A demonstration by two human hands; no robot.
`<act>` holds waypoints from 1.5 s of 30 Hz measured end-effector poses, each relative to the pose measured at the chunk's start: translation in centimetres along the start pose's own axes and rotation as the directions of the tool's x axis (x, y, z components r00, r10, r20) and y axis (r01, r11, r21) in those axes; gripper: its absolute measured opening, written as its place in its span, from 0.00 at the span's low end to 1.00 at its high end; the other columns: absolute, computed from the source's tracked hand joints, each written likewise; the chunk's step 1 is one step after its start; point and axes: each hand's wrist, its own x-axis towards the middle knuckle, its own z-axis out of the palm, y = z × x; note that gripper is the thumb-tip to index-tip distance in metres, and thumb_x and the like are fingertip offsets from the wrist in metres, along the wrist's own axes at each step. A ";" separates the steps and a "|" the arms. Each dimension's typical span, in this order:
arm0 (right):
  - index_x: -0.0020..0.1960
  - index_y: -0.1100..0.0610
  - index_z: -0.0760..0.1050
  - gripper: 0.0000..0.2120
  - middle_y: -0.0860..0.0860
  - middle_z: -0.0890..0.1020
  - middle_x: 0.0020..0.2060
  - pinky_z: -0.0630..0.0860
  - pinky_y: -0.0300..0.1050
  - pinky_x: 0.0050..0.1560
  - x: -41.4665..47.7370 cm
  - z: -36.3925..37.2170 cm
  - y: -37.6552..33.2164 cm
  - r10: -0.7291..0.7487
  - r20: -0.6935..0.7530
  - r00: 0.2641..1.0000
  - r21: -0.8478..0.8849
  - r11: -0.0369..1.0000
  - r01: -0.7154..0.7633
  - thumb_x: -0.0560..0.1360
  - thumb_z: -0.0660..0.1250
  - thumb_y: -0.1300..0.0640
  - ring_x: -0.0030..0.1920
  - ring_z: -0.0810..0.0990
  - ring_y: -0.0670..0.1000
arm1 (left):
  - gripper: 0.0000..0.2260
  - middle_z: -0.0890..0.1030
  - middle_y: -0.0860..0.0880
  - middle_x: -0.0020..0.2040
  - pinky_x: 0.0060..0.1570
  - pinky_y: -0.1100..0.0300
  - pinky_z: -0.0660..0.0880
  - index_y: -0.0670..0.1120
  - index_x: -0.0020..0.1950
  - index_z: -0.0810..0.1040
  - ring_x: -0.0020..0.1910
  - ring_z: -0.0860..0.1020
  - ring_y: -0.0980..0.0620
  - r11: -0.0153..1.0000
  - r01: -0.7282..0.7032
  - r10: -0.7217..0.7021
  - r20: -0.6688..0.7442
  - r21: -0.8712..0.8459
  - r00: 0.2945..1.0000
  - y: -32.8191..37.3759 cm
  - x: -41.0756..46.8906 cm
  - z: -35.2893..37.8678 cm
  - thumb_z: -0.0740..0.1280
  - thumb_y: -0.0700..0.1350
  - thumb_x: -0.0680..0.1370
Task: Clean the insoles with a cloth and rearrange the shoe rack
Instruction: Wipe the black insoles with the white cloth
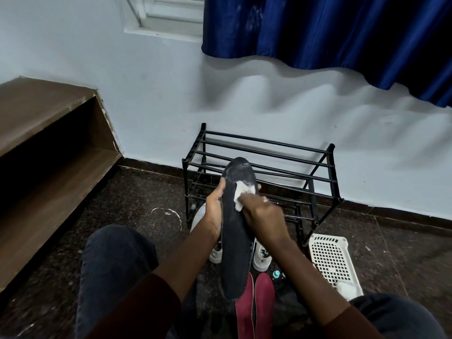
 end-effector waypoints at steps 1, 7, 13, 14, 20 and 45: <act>0.44 0.58 0.79 0.12 0.53 0.83 0.41 0.77 0.44 0.26 -0.8 0.2 -0.4 0.036 0.057 0.998 0.009 0.999 -0.037 0.71 0.57 0.60 0.37 0.82 0.54 | 0.31 0.79 0.36 0.56 0.61 0.44 0.71 0.36 0.57 0.80 0.53 0.79 0.37 0.999 0.015 -0.013 0.032 -0.033 0.999 0.0 0.0 -0.1 0.55 0.62 0.77; 0.48 0.61 0.81 0.16 0.55 0.84 0.44 0.75 0.47 0.56 -4.0 -0.6 -2.7 -0.024 0.137 0.990 0.098 0.995 0.010 0.67 0.57 0.59 0.45 0.83 0.53 | 0.37 0.77 0.38 0.61 0.61 0.39 0.67 0.38 0.64 0.75 0.60 0.75 0.35 0.979 0.023 -0.003 0.100 -0.202 0.995 -0.1 0.4 -1.3 0.51 0.68 0.76; 0.53 0.64 0.79 0.21 0.58 0.83 0.49 0.74 0.54 0.57 -4.1 -0.8 -2.7 -0.048 0.207 0.977 0.029 0.999 0.043 0.67 0.56 0.58 0.52 0.81 0.55 | 0.36 0.77 0.38 0.61 0.55 0.39 0.74 0.39 0.61 0.79 0.61 0.74 0.37 0.981 -0.003 0.017 0.074 -0.192 0.997 0.2 0.5 -1.2 0.54 0.68 0.74; 0.53 0.65 0.79 0.22 0.59 0.83 0.50 0.73 0.56 0.58 -3.4 -0.6 -2.4 -0.039 0.255 0.966 -0.010 0.999 0.043 0.67 0.55 0.57 0.52 0.81 0.56 | 0.36 0.77 0.37 0.61 0.57 0.41 0.73 0.38 0.62 0.78 0.59 0.75 0.37 0.987 -0.011 0.020 0.050 -0.162 0.999 0.3 0.5 -1.1 0.54 0.67 0.74; 0.67 0.63 0.69 0.26 0.59 0.73 0.65 0.51 0.52 0.72 1.7 -0.2 -0.1 0.121 0.373 0.920 -0.170 0.984 -0.060 0.73 0.50 0.56 0.69 0.68 0.55 | 0.30 0.83 0.40 0.51 0.49 0.56 0.79 0.39 0.51 0.83 0.49 0.82 0.46 0.993 -0.116 0.116 -0.008 0.010 0.993 0.5 0.8 -1.6 0.52 0.61 0.79; 0.71 0.60 0.65 0.22 0.56 0.66 0.71 0.48 0.45 0.73 3.4 0.0 -0.5 0.136 0.328 0.935 -0.063 0.991 -0.122 0.77 0.54 0.61 0.73 0.59 0.53 | 0.28 0.83 0.42 0.53 0.51 0.56 0.79 0.40 0.53 0.83 0.51 0.82 0.47 0.997 -0.078 0.078 0.054 -0.018 0.995 0.1 0.4 -2.2 0.54 0.61 0.76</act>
